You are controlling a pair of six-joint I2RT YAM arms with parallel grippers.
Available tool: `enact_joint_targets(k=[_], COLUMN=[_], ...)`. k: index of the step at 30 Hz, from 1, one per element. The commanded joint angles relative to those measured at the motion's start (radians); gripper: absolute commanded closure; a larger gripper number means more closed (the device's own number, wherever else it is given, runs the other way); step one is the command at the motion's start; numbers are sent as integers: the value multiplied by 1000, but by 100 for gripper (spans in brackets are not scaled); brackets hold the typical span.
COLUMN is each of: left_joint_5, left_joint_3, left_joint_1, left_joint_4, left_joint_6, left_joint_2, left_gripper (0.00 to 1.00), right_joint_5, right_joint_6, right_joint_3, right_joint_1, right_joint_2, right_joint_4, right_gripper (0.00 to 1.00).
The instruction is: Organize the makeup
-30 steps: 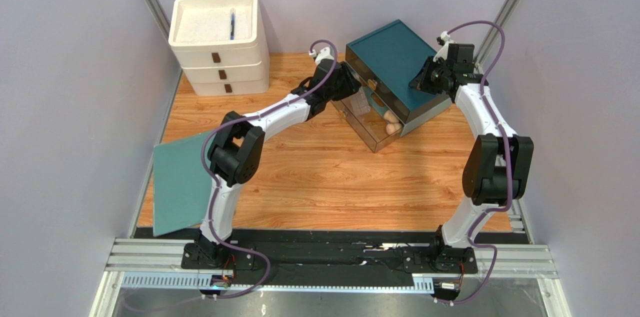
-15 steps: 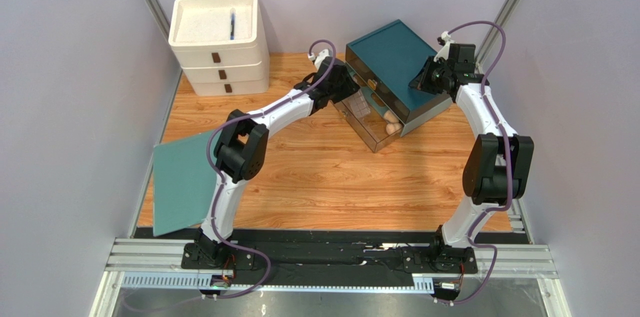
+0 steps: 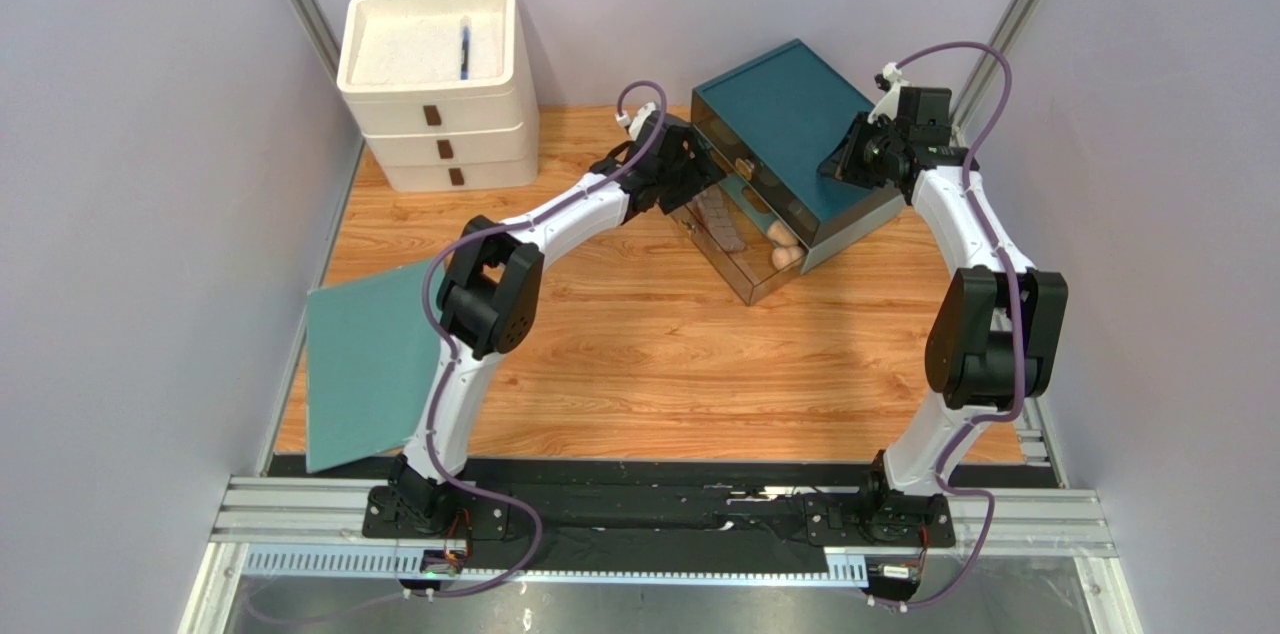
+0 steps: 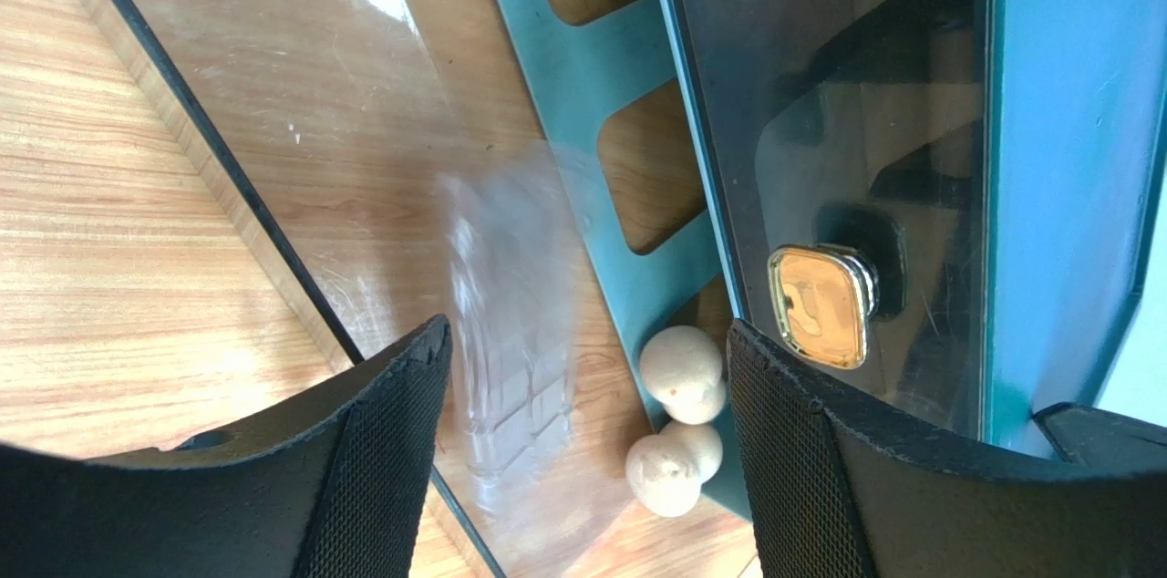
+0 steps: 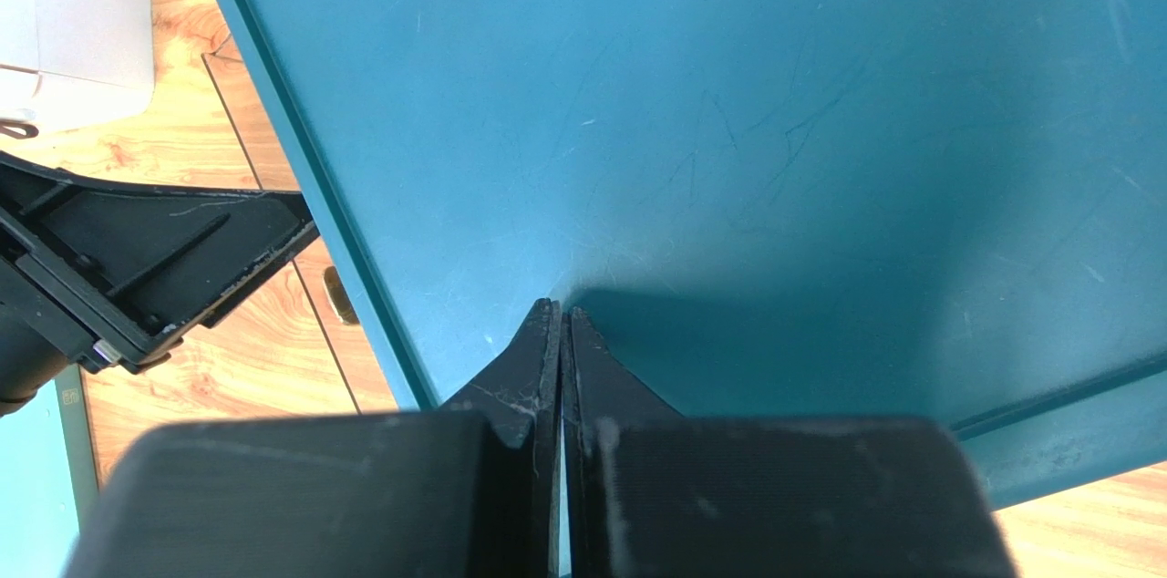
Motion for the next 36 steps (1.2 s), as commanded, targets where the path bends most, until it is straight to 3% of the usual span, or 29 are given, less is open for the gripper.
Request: enact_joint_targets(k=[1, 9, 11, 13, 14, 21, 25, 30, 36], left_joint_5=[24, 28, 33, 50, 51, 50, 82, 186, 274], left_joint_3=[37, -84, -130, -248, -346, -632, -715, -706, -502], left_joint_1=[6, 11, 16, 34, 42, 80, 80, 77, 43], left_joint_4=[25, 207, 264, 354, 383, 342, 333, 408, 413], left_joint_6=[-19, 18, 23, -17, -37, -83, -114, -212, -246], left_joint_2=[-11, -146, -206, -281, -304, -472, -453, -329, -173], left_gripper=[23, 27, 36, 92, 100, 100, 100, 100, 100], right_joint_5=[74, 77, 75, 77, 81, 86, 86, 89, 88], right_joint_6=[-47, -44, -45, -47, -47, -48, -47, -47, -45], right_joint_3=[-70, -69, -69, -69, -69, -69, -67, -61, -67], right_joint_1=[0, 0, 0, 0, 0, -1, -1, -1, -1], right_joint_2=[82, 77, 79, 78, 76, 79, 82, 85, 87], right_joint_4=[-259, -261, -259, -262, -262, -262, -262, -265, -262], right_gripper=[100, 100, 100, 100, 100, 100, 100, 100, 100])
